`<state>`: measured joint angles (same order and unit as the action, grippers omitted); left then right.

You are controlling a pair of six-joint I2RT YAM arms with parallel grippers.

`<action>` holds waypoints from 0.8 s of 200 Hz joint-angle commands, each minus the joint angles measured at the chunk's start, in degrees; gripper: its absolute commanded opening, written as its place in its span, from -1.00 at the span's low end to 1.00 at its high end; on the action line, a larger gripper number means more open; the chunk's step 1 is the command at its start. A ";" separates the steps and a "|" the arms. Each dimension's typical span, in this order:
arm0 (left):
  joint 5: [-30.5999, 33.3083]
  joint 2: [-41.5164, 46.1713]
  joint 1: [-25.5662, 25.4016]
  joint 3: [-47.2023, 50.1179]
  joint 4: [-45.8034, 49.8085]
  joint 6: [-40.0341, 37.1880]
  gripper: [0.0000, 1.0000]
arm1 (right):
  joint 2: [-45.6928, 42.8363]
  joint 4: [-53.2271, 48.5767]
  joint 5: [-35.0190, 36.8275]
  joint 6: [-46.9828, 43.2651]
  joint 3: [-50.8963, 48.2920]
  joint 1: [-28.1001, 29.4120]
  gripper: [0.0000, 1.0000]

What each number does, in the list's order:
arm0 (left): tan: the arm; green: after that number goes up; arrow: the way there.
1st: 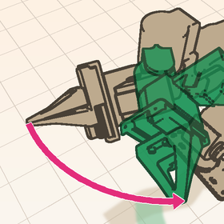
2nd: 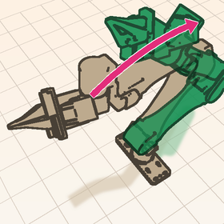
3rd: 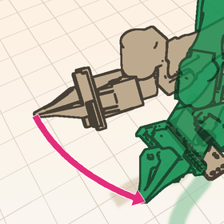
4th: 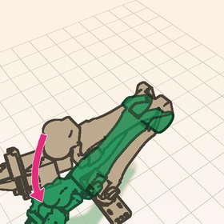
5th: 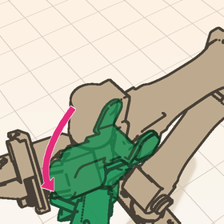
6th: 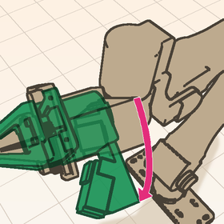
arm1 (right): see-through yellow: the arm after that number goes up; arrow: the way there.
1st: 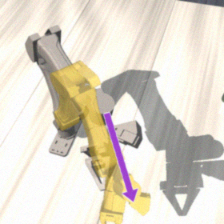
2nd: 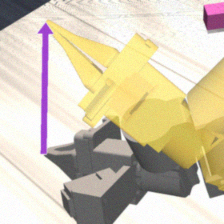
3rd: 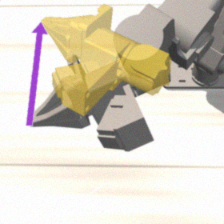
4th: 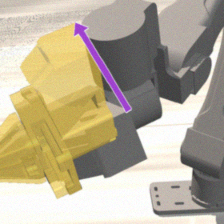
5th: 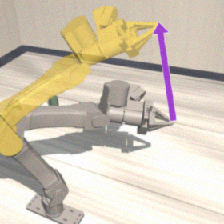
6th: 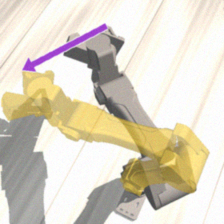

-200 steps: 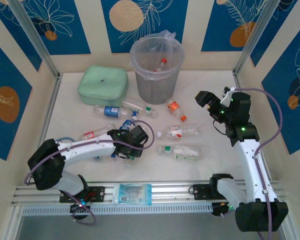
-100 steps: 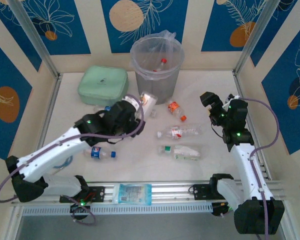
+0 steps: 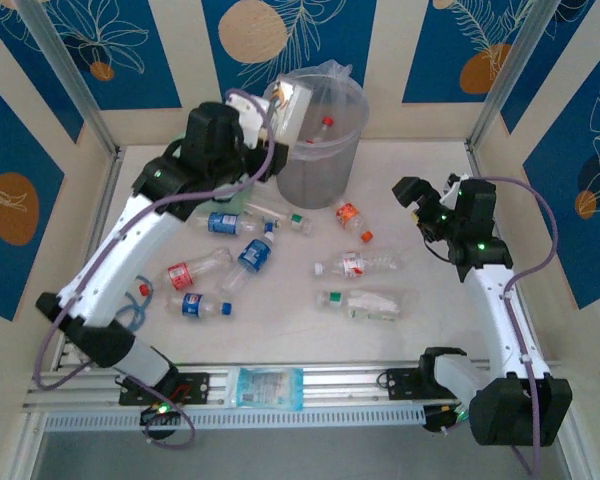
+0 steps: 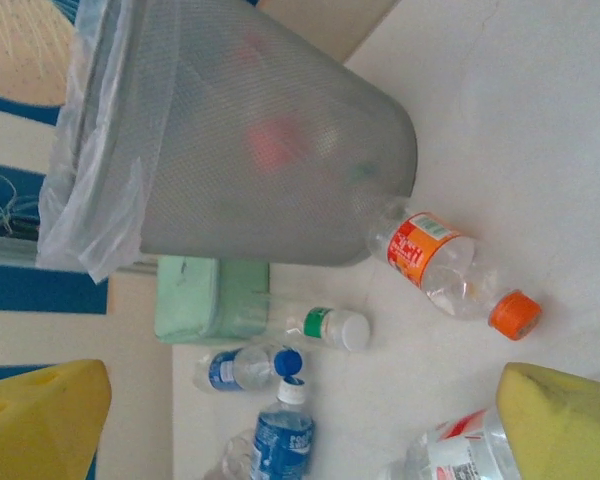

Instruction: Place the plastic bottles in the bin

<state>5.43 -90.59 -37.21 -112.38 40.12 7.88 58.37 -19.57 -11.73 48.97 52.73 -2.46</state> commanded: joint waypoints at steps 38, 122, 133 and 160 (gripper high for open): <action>-2.47 -15.21 4.19 -17.14 -7.82 -6.55 -1.00 | -0.98 -16.34 -1.14 -14.23 2.71 -0.44 0.98; -4.15 -37.48 7.64 -37.88 -9.65 -1.72 -1.00 | -6.09 -19.46 -3.49 -16.43 -2.48 -0.44 1.00; -3.73 -39.27 7.67 -37.22 -10.65 -1.73 -1.00 | -6.37 -19.19 -3.33 -16.62 -3.06 -0.45 0.99; -2.66 -42.93 7.63 -37.23 -10.71 -2.45 -1.00 | -6.28 -20.50 -4.45 -18.08 -3.21 -0.35 0.98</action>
<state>1.96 -130.52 -29.85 -148.46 29.76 5.65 52.80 -37.60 -14.04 33.26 50.11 -2.70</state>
